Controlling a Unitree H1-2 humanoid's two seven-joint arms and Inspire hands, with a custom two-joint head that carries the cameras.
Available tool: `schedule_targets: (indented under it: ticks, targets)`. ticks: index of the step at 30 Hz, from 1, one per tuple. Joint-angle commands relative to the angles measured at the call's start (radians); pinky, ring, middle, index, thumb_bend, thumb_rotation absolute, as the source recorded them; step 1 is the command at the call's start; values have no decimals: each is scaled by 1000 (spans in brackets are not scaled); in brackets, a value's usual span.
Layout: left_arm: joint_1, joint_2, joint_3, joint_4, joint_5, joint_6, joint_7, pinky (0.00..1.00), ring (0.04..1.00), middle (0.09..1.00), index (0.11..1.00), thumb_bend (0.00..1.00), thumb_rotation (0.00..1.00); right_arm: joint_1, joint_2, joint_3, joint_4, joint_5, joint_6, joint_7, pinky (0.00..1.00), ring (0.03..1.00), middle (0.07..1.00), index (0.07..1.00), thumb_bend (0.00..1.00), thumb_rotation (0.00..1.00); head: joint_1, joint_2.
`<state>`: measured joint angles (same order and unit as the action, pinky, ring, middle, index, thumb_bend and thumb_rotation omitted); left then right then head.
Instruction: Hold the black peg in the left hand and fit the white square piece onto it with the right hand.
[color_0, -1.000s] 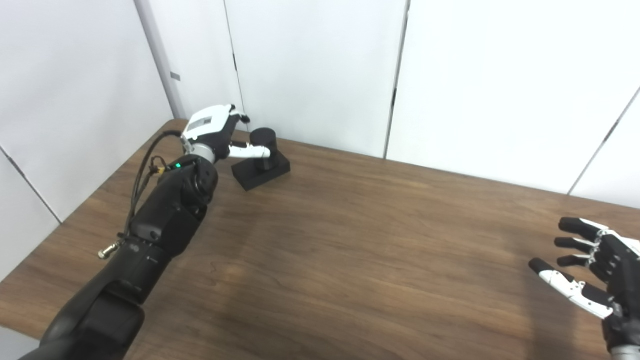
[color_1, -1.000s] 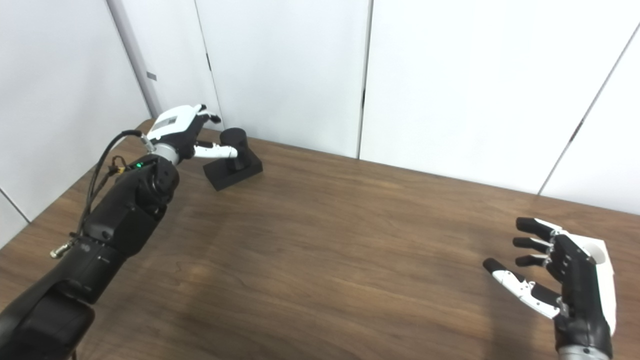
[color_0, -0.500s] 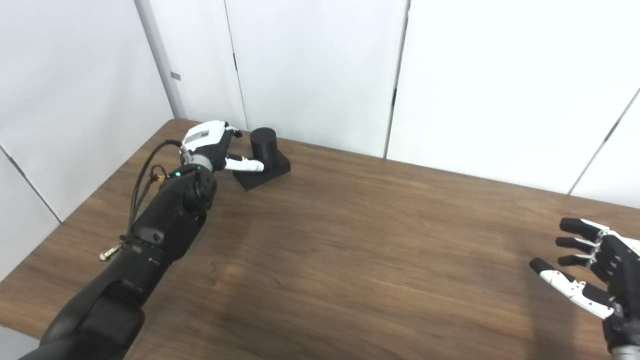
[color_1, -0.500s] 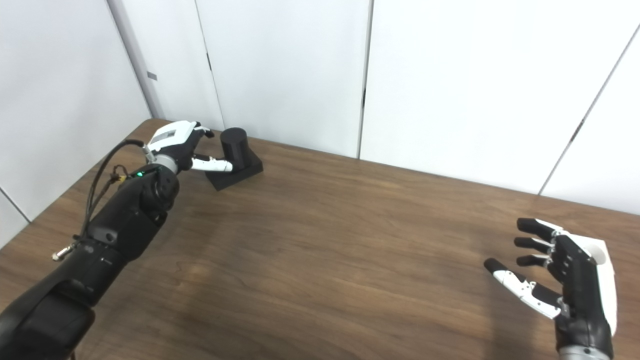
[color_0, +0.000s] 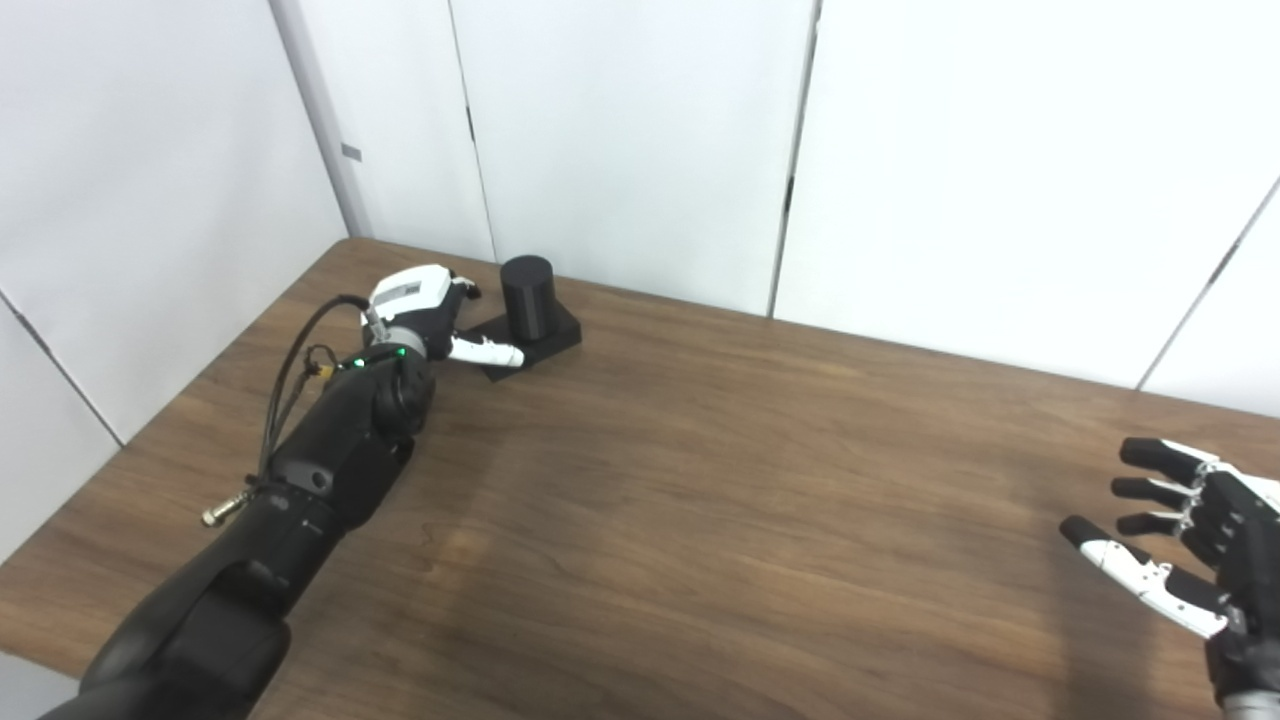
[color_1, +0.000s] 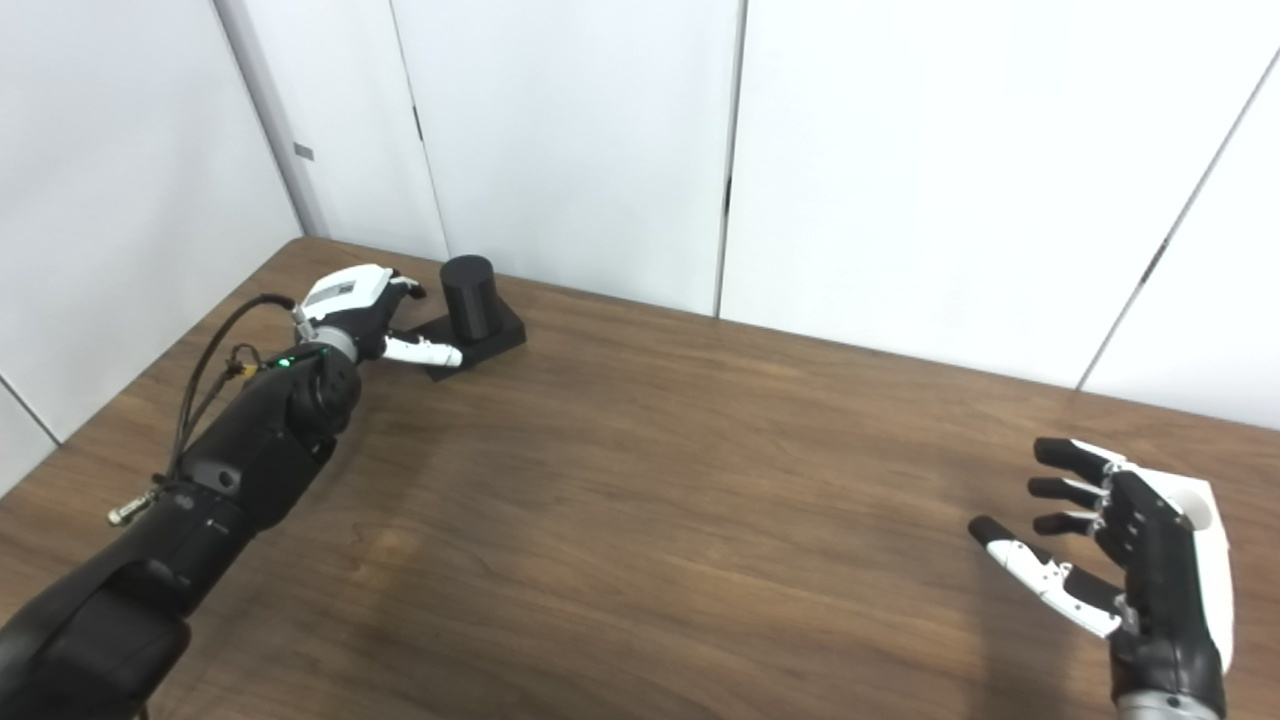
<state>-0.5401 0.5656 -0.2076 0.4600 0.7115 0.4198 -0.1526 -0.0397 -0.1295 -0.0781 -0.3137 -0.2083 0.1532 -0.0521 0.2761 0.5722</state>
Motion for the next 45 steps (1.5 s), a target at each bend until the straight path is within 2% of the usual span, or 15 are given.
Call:
schedule_targets:
  ticks: [1, 5, 13, 21, 28, 34, 38, 43, 44, 45]
  targets:
    - [-48, 17, 8, -3, 1, -10, 45, 870, 1000, 1000, 870, 1000, 611, -27, -4, -9, -29, -1, -30, -12, 504, 648, 714, 659, 549, 0, -1, -2]
    - [-47, 5, 4, 10, -8, -14, 46, 878, 1000, 1000, 872, 1000, 605, -28, 2, -13, -31, 9, -20, -13, 507, 653, 711, 656, 550, 0, -3, -3]
    - [-41, -1, -6, 21, -19, -33, 57, 874, 1000, 997, 839, 991, 591, -27, -6, -9, -24, 0, -41, -13, 498, 642, 704, 650, 545, 0, -5, 1]
    - [-42, -4, -17, 23, -23, -38, 51, 881, 1000, 993, 789, 943, 523, -29, -6, -13, -18, 5, -40, -15, 502, 642, 710, 653, 547, 0, -4, 8]
    - [-37, -11, -22, 48, -40, -73, 72, 767, 974, 951, 694, 858, 414, -30, -5, -13, -6, 2, -44, -18, 513, 652, 718, 662, 552, 0, -4, 0]
    - [-22, -7, -14, 54, -69, -100, 70, 814, 958, 908, 635, 832, 338, -33, -8, -12, 8, 0, -70, -23, 497, 637, 709, 656, 552, 0, -8, -4]
    - [-20, -3, -20, 45, -79, -90, 46, 805, 948, 892, 614, 823, 308, -30, -8, -17, -1, 2, -61, -22, 499, 636, 710, 651, 557, 0, -8, 7]
    - [-19, -5, -28, 41, -89, -93, 28, 772, 921, 875, 562, 802, 248, -27, -6, -24, -12, 14, -49, -20, 498, 637, 709, 651, 544, 0, -11, 1]
    - [-19, -5, -30, 42, -90, -94, 26, 765, 919, 874, 520, 636, 150, -26, -6, -24, -13, 11, -48, -20, 496, 637, 712, 652, 544, 0, -11, 1]
    - [-20, -6, -32, 43, -90, -97, 25, 763, 918, 874, 506, 580, 117, -26, -6, -24, -14, 7, -50, -21, 495, 638, 713, 652, 543, 0, -11, 3]
